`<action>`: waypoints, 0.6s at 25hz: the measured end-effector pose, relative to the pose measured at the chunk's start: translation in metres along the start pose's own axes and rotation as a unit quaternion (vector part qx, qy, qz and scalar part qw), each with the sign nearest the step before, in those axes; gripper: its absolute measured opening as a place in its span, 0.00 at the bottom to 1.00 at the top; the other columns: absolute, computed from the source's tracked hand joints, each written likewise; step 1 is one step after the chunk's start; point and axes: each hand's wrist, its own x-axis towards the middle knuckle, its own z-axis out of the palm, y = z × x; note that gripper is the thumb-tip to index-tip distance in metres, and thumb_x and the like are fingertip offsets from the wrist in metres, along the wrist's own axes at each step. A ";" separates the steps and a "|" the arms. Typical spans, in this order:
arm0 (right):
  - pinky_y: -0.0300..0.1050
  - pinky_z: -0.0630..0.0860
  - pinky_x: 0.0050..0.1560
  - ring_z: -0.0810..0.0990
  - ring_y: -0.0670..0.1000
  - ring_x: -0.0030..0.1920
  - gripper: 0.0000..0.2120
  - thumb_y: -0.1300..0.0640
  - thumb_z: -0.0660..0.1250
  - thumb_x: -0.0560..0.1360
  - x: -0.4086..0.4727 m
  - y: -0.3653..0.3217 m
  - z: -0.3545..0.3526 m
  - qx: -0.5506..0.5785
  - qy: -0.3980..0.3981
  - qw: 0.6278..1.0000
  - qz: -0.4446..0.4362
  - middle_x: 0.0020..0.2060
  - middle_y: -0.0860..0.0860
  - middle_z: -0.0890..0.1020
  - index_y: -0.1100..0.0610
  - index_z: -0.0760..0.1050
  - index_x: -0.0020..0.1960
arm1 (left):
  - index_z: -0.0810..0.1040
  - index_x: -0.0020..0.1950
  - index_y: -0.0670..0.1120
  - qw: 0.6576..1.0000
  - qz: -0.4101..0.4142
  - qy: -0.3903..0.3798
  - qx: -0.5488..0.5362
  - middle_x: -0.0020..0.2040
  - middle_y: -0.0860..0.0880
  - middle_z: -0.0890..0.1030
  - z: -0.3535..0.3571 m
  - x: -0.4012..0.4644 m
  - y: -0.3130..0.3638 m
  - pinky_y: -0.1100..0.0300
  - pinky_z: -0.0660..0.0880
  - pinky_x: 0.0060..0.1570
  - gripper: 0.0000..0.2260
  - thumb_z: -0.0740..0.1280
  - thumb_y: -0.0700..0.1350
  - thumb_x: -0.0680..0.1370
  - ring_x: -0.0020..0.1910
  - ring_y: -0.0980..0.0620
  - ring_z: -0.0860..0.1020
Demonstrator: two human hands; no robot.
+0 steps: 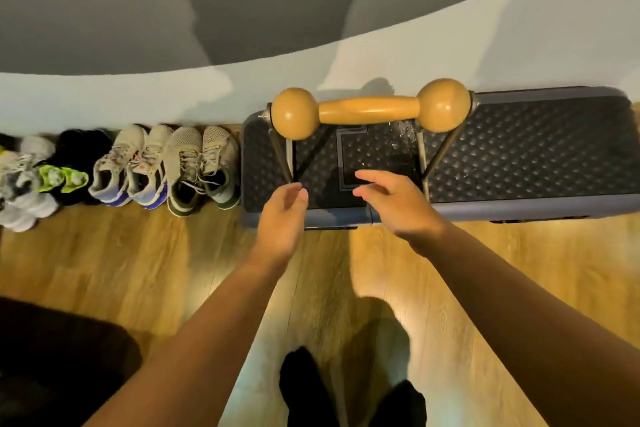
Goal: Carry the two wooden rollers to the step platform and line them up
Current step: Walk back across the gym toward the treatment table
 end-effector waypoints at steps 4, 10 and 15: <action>0.39 0.76 0.60 0.80 0.45 0.59 0.17 0.53 0.62 0.84 -0.068 -0.098 -0.003 -0.126 -0.009 0.982 -0.142 0.61 0.48 0.83 0.50 0.76 0.72 | 0.79 0.67 0.47 0.977 0.203 0.031 0.063 0.58 0.56 0.83 -0.068 -0.067 0.065 0.65 0.75 0.58 0.13 0.63 0.47 0.85 0.59 0.64 0.79; 0.48 0.76 0.64 0.79 0.48 0.62 0.20 0.50 0.63 0.83 -0.189 -0.242 -0.049 -0.175 -0.001 0.952 -0.252 0.64 0.45 0.81 0.45 0.73 0.74 | 0.80 0.66 0.47 0.948 0.297 0.006 0.115 0.60 0.55 0.83 -0.162 -0.173 0.188 0.59 0.76 0.61 0.13 0.61 0.48 0.85 0.60 0.63 0.78; 0.51 0.74 0.65 0.78 0.51 0.64 0.22 0.49 0.66 0.81 -0.288 -0.350 -0.076 -0.201 0.015 0.917 -0.345 0.64 0.47 0.81 0.43 0.72 0.75 | 0.80 0.67 0.49 0.920 0.343 0.075 0.173 0.64 0.54 0.82 -0.244 -0.269 0.282 0.56 0.72 0.65 0.15 0.59 0.52 0.86 0.65 0.57 0.77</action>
